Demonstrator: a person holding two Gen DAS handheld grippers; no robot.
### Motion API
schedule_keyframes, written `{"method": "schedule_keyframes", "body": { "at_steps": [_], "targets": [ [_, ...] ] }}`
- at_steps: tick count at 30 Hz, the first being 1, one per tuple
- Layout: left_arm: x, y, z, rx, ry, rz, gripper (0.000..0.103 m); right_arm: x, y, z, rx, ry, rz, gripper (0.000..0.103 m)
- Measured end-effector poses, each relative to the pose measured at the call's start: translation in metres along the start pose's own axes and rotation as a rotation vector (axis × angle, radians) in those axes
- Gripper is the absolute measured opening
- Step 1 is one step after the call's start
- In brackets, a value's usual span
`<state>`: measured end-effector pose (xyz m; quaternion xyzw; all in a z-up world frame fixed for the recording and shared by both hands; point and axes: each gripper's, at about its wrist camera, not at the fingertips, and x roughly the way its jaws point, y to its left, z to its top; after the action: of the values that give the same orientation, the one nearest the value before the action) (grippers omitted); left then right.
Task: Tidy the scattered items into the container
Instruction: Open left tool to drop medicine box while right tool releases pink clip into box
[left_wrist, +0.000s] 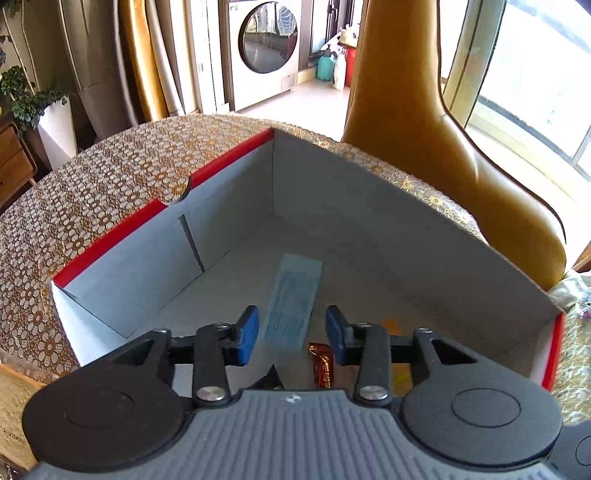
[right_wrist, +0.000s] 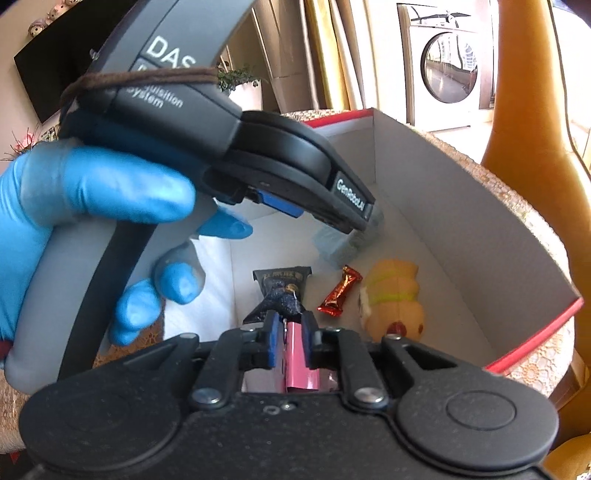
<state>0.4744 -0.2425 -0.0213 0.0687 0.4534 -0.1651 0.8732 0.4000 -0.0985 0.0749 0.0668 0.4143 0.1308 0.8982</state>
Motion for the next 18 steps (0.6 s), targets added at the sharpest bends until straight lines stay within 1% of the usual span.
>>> {"method": "schedule_keyframes", "body": {
  "at_steps": [10,15,18],
  "targets": [
    [-0.031,-0.006,-0.008,0.005,-0.02,0.0,0.04,-0.018,0.006,-0.002,0.004,-0.024,-0.017,0.103],
    [-0.043,-0.007,-0.017,-0.013,-0.029,-0.005,0.045,-0.027,0.01,-0.005,0.001,-0.039,-0.018,0.103],
    [-0.049,-0.008,-0.021,-0.012,-0.028,0.002,0.046,-0.03,0.012,-0.006,-0.003,-0.04,-0.017,0.103]
  ]
}}
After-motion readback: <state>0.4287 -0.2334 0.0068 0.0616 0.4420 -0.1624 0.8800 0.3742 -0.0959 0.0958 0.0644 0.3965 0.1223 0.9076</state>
